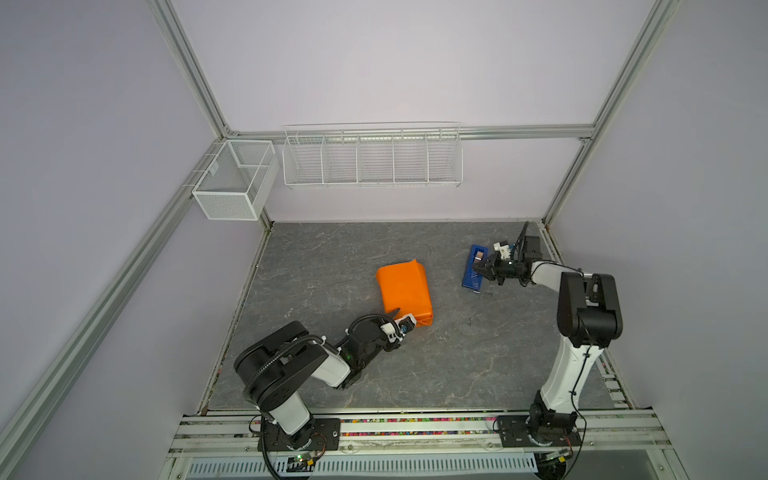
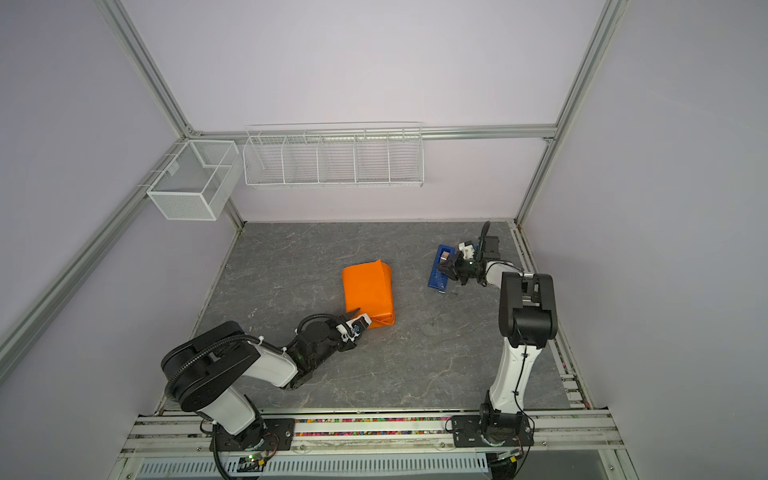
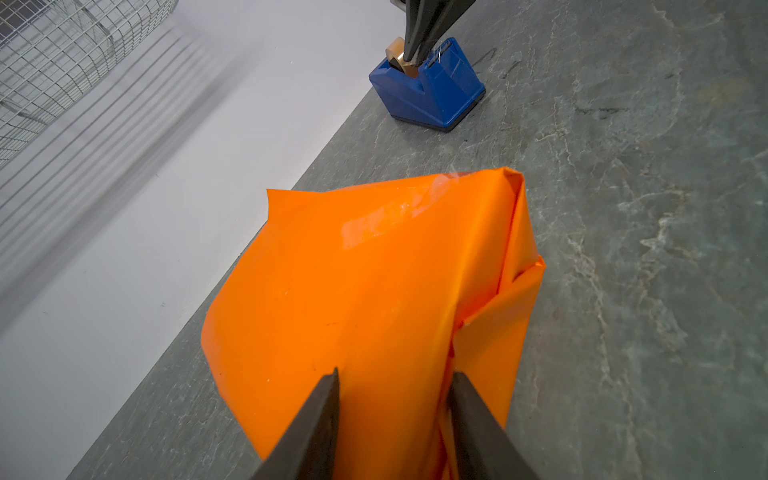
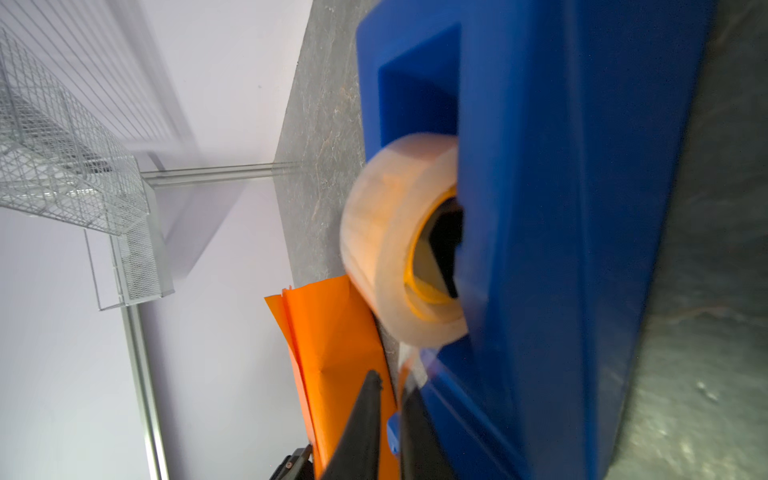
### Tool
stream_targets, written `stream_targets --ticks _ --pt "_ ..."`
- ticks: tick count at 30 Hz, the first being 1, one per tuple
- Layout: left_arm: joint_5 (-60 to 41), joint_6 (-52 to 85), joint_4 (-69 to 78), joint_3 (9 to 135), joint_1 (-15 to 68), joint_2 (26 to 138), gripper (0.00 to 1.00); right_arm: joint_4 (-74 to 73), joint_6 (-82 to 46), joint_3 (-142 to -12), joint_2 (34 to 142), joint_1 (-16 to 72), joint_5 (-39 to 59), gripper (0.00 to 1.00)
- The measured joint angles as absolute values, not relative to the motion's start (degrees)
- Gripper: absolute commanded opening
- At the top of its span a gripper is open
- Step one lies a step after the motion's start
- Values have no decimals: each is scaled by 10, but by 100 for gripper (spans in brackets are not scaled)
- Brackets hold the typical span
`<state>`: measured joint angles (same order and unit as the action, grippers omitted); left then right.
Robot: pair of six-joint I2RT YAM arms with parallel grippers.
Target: Wrap the gift box in paper
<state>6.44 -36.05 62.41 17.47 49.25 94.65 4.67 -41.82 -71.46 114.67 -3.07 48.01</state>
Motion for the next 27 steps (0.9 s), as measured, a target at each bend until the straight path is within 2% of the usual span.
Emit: stream_targets --ticks 5,17,27 --pt "64 -361 624 175 493 947 43 46 -425 -713 1141 -31 481 7" --pt "64 -361 624 175 493 947 43 67 -427 -672 1041 -25 478 7" --pt "64 -361 623 175 493 947 43 97 -390 -637 1059 -12 470 7"
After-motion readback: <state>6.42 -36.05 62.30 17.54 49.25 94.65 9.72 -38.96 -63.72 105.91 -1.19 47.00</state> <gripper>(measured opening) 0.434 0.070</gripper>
